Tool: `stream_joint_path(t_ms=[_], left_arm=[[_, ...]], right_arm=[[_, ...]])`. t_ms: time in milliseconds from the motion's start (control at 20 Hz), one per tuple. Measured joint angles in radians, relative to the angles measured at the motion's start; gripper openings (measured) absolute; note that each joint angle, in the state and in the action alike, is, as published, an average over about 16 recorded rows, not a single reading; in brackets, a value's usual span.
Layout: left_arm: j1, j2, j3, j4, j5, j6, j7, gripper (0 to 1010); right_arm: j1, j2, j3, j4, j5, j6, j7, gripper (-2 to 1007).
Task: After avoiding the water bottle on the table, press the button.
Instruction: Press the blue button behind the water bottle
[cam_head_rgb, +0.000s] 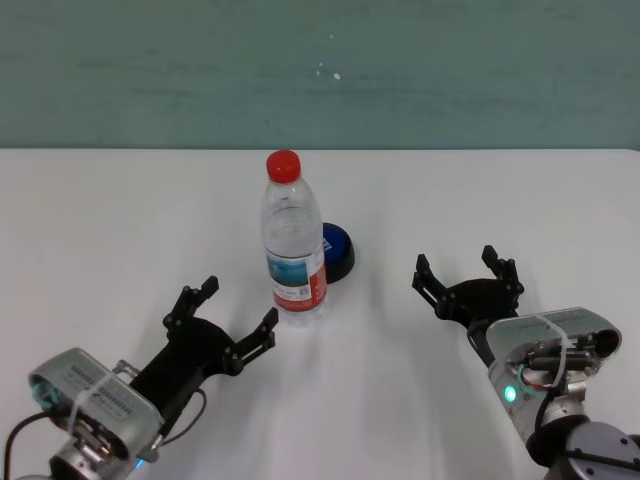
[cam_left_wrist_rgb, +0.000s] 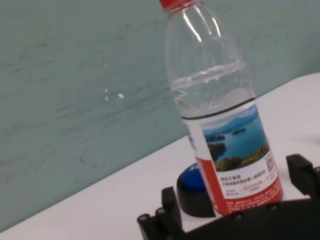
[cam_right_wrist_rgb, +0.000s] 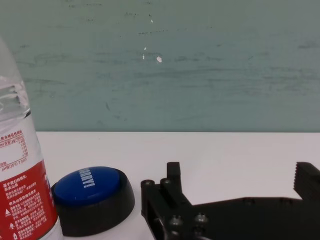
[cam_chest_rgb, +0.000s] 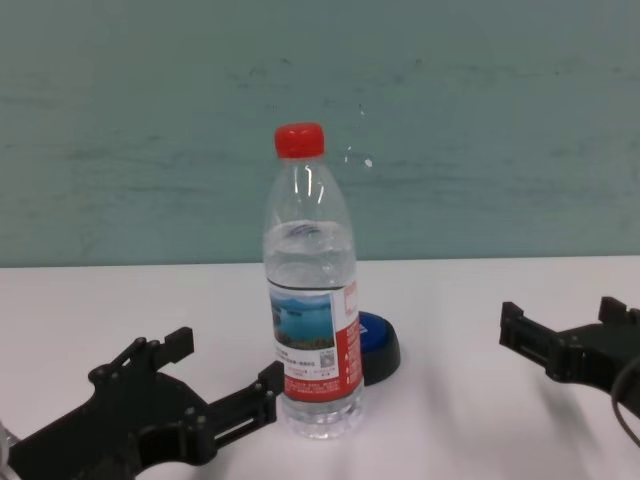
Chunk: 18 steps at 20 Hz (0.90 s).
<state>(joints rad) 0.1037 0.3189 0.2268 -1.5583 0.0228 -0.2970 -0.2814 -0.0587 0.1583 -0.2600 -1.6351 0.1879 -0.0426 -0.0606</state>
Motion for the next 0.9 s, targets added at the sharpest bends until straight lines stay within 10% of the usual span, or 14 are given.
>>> stream_joint_path(t_ms=[900], left_arm=[[0.249,0.066,-0.148,-0.234,-0.029,0.038,0.030,1000]], right_arm=[[0.000,0.000,0.000,0.000,0.000,0.000,0.000,1004]])
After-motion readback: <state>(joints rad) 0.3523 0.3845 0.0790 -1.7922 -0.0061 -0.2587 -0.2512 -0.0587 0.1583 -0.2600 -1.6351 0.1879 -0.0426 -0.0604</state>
